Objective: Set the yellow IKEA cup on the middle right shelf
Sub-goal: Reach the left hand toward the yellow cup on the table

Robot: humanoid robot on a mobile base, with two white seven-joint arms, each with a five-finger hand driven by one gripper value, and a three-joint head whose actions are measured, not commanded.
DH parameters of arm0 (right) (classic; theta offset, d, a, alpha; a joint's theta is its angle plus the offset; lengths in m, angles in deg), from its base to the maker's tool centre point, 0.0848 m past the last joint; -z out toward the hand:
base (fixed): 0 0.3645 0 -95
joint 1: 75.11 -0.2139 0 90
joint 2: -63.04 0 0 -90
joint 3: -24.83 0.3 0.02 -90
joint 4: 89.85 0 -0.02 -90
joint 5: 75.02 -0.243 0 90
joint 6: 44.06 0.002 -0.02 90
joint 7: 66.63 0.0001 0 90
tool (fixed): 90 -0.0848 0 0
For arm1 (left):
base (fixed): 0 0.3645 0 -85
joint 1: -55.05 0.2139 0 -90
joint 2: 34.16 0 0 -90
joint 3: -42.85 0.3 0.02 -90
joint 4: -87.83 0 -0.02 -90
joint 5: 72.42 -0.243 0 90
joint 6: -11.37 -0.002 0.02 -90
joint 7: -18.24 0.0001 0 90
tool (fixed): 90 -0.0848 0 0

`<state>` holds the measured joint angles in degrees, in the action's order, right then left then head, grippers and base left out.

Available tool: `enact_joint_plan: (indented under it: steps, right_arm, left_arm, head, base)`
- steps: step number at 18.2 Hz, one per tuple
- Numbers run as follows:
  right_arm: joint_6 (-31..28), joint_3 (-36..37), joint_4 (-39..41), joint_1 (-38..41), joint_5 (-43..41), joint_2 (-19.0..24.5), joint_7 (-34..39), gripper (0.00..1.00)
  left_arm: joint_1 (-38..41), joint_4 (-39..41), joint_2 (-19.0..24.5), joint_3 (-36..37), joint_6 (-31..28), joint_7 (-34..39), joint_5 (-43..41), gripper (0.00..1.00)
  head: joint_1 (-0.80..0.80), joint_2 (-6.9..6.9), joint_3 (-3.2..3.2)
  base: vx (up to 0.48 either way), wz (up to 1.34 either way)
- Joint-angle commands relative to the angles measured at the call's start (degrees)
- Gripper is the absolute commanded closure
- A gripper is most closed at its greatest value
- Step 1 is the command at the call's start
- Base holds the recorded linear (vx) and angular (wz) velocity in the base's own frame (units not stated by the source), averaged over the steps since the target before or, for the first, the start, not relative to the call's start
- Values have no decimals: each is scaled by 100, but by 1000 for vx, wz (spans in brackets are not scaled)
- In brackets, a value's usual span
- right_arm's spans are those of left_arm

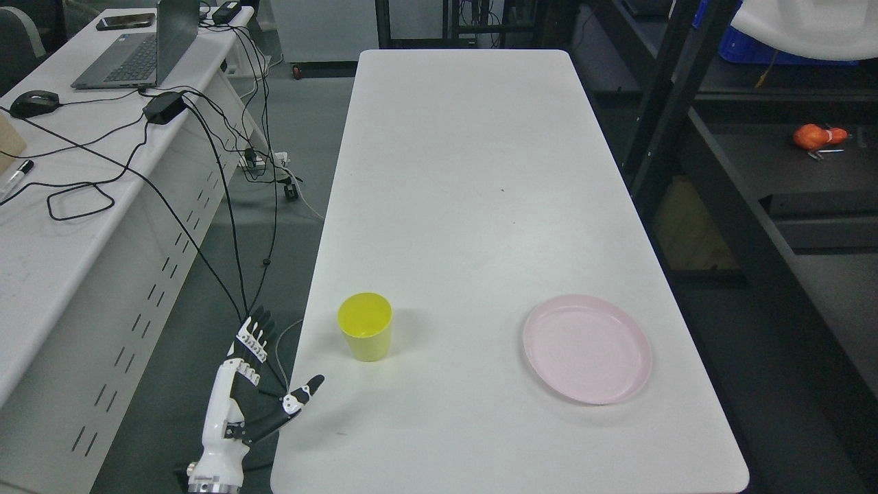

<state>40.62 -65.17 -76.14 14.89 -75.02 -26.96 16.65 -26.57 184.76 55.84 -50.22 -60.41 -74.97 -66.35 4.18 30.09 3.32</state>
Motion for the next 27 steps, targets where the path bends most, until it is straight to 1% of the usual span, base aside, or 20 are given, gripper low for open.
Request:
enact_joint_plan:
  steps: [1, 4, 6, 9, 11, 17, 18, 20, 21, 23, 27]
  right_arm:
    - [-4, -97, 0, 80, -141, -100, 5, 1]
    - [-4, -97, 0, 80, -141, -100, 5, 1]
    - [-4, -97, 0, 80, -141, -100, 5, 1]
    - [-4, -97, 0, 80, -141, -100, 5, 1]
    - [-4, -97, 0, 80, -141, -100, 5, 1]
    - [-4, -97, 0, 80, -141, -100, 5, 1]
    - [-4, -97, 0, 80, -141, -100, 5, 1]
    - [-4, -97, 0, 80, -141, -100, 5, 1]
    - [-4, -97, 0, 80, -141, -100, 5, 1]
    - [-4, -97, 0, 80, -141, -100, 5, 1]
    - [-4, -97, 0, 80, -141, -100, 5, 1]
  left_arm:
    - [15, 10, 193, 35, -3, -3, 0, 1]
    - [-12, -25, 176, 27, -12, 5, 96, 1]
    - [-108, -139, 141, 35, -99, -3, 534, 1]
    - [-486, -613, 114, -35, -293, -30, 1036, 2]
    - [-635, -746, 114, -9, -406, -30, 1387, 2]
    - [-1312, -1036, 100, 35, -793, -47, 1398, 1]
    - [-1391, -1036, 100, 44, -820, -134, 1398, 1]
    - [-1427, -1036, 100, 219, -820, -660, 1380, 1]
    - [-1453, -1036, 100, 255, -829, -784, 1363, 1]
    - [-1558, -1088, 100, 281, -881, -803, 1284, 1]
    - [-1681, -1141, 100, 299, -1285, -812, 1248, 1]
  head:
    - [0, 0, 0]
    - [0, 0, 0]
    - [0, 0, 0]
    - [0, 0, 0]
    - [0, 0, 0]
    - [0, 0, 0]
    - [0, 0, 0]
    - [0, 0, 0]
    - [0, 0, 0]
    - [0, 0, 0]
    - [0, 0, 0]
  base:
    - [45, -10]
    - [13, -3]
    - [9, -8]
    - [0, 0]
    - [0, 0]
    - [0, 0]
    - [1, 20]
    - [1, 10]
    - [0, 0]
    - [0, 0]
    - [0, 0]
